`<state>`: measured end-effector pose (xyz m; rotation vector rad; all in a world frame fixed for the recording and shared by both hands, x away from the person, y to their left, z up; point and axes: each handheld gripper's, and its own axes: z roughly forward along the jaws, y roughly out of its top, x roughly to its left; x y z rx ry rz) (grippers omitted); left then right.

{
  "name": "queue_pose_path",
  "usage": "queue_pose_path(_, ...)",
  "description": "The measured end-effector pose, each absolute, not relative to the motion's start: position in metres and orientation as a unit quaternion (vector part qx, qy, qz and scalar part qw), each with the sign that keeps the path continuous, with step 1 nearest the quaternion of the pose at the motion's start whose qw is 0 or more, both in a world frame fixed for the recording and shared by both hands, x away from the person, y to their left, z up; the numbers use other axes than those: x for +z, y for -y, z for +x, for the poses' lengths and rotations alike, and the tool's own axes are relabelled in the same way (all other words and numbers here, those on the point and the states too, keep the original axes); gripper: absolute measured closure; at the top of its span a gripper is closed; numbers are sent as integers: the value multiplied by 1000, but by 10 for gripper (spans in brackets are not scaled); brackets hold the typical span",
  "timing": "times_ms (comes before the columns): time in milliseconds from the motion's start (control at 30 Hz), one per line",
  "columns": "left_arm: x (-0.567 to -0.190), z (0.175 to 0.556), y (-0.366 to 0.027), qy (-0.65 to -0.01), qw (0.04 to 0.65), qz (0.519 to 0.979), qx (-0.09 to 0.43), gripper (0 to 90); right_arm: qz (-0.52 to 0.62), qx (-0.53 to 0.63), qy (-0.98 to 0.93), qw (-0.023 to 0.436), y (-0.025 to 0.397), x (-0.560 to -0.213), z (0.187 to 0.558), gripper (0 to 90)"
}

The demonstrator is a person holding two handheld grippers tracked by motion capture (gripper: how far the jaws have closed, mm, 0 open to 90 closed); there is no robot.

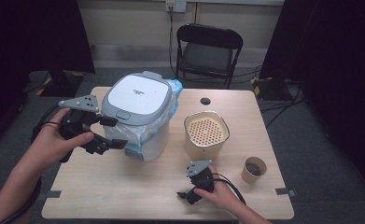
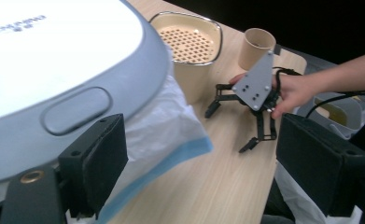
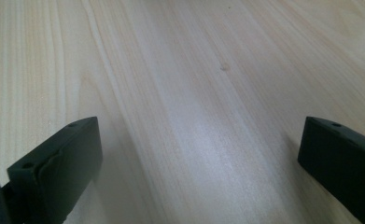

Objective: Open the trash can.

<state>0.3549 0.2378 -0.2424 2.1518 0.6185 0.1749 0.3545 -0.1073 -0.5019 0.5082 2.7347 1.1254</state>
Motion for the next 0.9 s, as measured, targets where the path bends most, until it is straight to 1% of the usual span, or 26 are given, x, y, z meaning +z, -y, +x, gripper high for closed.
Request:
queue_pose_path(167,-236,364,-240,-257,433,861,78,160,169,374,-909,71,107,-502,354,0)
queue_pose_path(400,-232,374,-236,-253,426,864,89,160,169,374,-909,70,107,-502,354,0)
queue_pose_path(567,-237,383,-229,-250,421,867,88,160,169,374,-909,70,107,-502,354,0)
queue_pose_path(900,-250,394,-226,-258,420,865,91,161,168,375,-909,72,107,-502,355,0)
